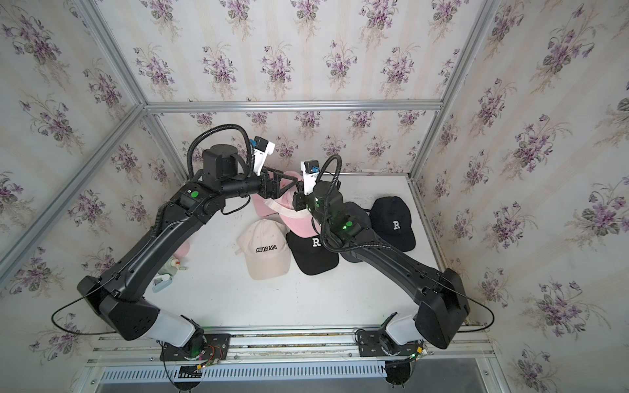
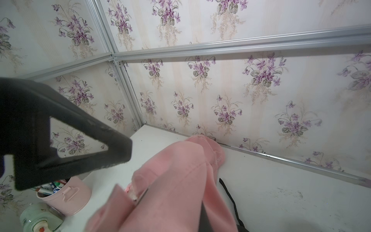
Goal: Open the adjustable buckle of the baseball cap
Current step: Open the adjustable buckle on the baseball cap.
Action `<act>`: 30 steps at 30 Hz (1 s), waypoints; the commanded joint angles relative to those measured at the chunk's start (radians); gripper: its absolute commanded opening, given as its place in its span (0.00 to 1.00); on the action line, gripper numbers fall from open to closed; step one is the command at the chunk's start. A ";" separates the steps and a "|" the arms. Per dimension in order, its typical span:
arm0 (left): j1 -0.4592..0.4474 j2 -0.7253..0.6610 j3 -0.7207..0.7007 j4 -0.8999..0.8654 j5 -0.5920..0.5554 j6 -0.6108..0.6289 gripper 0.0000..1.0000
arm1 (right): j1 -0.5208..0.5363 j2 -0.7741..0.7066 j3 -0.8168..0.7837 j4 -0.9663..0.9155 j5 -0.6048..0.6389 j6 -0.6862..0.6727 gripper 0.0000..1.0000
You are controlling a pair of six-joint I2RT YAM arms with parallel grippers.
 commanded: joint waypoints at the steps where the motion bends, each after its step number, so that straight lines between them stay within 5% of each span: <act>1: -0.005 0.015 0.015 -0.007 -0.023 0.027 0.77 | -0.001 -0.012 0.004 0.026 -0.005 -0.005 0.00; 9: -0.008 0.037 0.028 -0.034 -0.062 0.040 0.60 | 0.000 -0.021 0.003 0.017 -0.007 -0.006 0.00; 25: -0.011 0.028 0.015 -0.023 -0.075 0.032 0.02 | 0.000 -0.051 -0.030 0.008 0.009 0.013 0.00; 30: -0.014 0.012 0.005 -0.009 -0.094 0.028 0.00 | 0.000 -0.056 -0.034 -0.001 0.014 0.013 0.00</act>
